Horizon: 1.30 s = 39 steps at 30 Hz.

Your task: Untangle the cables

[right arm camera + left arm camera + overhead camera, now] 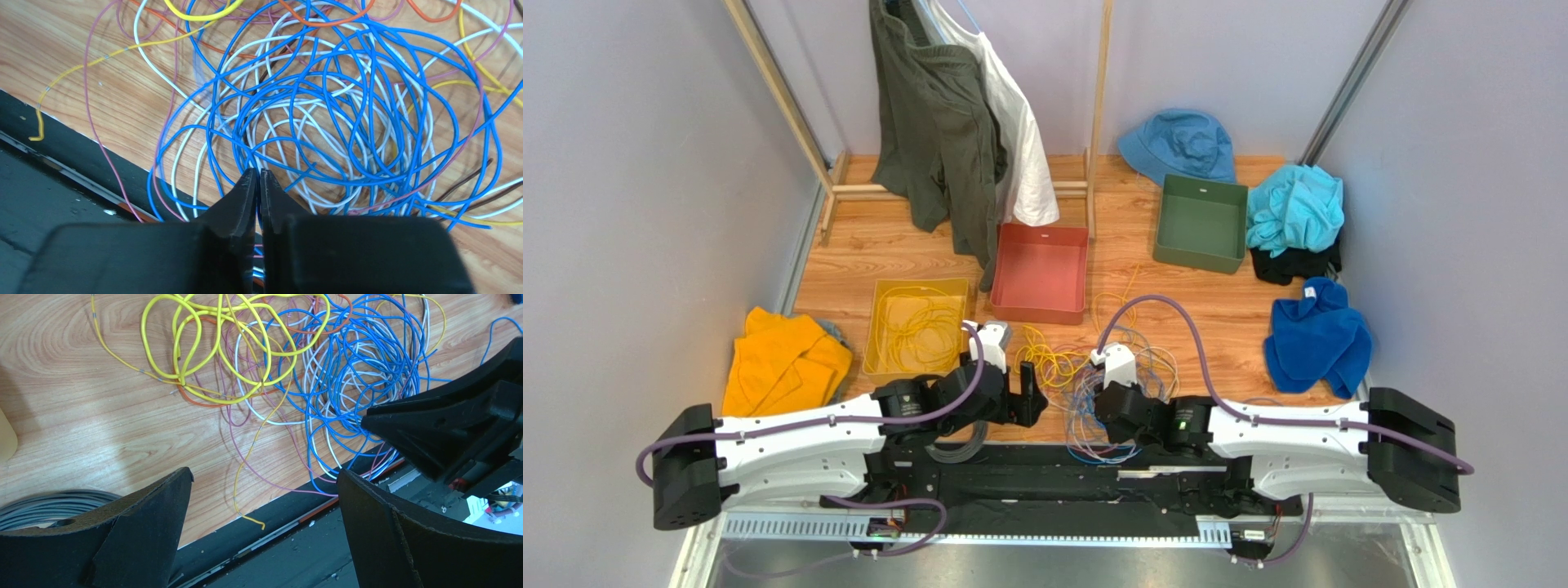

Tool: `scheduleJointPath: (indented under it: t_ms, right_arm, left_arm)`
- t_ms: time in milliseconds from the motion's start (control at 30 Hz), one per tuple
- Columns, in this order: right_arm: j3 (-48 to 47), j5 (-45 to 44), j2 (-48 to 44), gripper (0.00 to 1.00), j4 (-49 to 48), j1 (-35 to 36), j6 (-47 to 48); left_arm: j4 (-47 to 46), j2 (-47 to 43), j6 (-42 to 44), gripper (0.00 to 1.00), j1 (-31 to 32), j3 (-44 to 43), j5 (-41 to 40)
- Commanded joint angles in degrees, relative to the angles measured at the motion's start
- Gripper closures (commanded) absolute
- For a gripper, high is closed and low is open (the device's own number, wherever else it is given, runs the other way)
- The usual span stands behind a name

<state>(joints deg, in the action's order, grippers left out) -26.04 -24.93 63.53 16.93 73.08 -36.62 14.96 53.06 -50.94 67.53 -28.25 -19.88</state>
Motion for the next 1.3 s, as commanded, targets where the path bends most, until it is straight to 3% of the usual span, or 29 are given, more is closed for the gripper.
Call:
scheduleJointPath:
  t_ms: [0,133,267,400,600,833,933,1133,1233,1267]
  right_arm:
    - [-3.8,-4.8,-1.4,0.99,2.8,0.2,-1.3]
    - [-10.9,-10.9,-14.5,1.0,12.1,0.6,2.3]
    - [-27.1,-16.5,-22.6,1.0,18.9,0.7,12.5]
    - [-47.7,-20.6,-19.6,1.0,25.3,0.6,19.6]
    - [-60.5,-20.3,-15.6,1.0,28.2,0.6,24.3]
    - [-79.0,-16.8,-10.8,1.0,31.8,0.6,26.0]
    - [-80.7,-15.9,-9.1,1.0,33.0,0.6,25.6]
    - [-80.0,-13.8,-9.3,1.0,33.3,0.6,24.1]
    - [-76.7,-13.7,-9.9,1.0,33.4,0.6,23.4]
    - [-75.0,-14.1,-10.3,1.0,33.1,0.6,22.9]
  left_arm:
    - [-1.7,-1.6,-1.3,0.03,0.2,1.1,-0.5]
    - [-1.1,-2.6,-1.0,0.04,0.2,1.0,-1.2]
    - [2.1,-2.0,-1.8,0.01,0.3,-0.6,-4.9]
    - [-1.0,-3.0,-2.3,0.01,0.3,-0.1,-6.8]
    - [-19.0,-5.0,2.8,0.01,0.3,4.1,-0.8]
    - [-30.8,5.2,9.9,0.01,0.2,-0.7,6.5]
    - [-35.9,8.8,11.4,0.01,0.4,-3.1,9.7]
    - [-59.4,9.6,13.5,0.01,1.2,2.2,10.0]
    - [-55.9,5.4,15.6,0.01,1.2,1.7,8.0]
    - [-46.8,3.7,15.9,0.01,1.2,-0.1,7.2]
